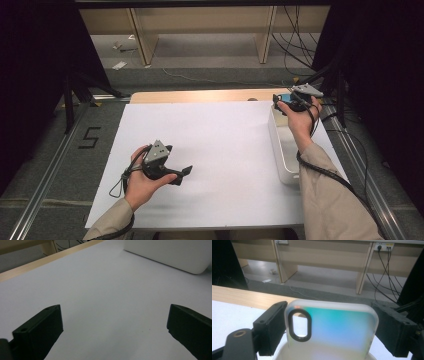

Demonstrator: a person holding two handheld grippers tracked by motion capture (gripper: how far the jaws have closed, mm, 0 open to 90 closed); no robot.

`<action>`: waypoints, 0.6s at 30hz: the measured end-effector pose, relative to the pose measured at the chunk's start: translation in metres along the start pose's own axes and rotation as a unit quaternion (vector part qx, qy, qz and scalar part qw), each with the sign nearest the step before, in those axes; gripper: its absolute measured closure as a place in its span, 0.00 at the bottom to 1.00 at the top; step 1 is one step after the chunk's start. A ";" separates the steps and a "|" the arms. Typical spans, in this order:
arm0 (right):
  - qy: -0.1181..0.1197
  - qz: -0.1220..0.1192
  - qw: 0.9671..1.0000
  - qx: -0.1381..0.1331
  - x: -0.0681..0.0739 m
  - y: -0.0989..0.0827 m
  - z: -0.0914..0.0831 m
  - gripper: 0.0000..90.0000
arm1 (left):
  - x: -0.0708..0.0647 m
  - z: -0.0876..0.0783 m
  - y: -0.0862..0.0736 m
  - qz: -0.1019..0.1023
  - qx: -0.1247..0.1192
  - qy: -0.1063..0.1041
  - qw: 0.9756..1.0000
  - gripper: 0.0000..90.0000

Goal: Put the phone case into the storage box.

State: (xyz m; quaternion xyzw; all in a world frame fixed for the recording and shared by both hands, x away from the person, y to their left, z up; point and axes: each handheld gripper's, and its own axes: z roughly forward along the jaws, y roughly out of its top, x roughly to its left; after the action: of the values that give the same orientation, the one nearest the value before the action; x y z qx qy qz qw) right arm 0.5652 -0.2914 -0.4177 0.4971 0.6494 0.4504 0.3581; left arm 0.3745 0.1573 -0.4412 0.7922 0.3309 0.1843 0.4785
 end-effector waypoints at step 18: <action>-0.004 0.003 1.000 0.022 0.001 -0.003 0.003 0.04 | 0.000 0.000 0.000 0.001 -0.001 0.000 1.000 0.00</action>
State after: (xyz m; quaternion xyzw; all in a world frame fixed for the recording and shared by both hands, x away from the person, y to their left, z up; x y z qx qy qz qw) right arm 0.5667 -0.2900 -0.4212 0.5085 0.6562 0.4349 0.3487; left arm 0.3743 0.1574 -0.4410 0.7920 0.3303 0.1846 0.4791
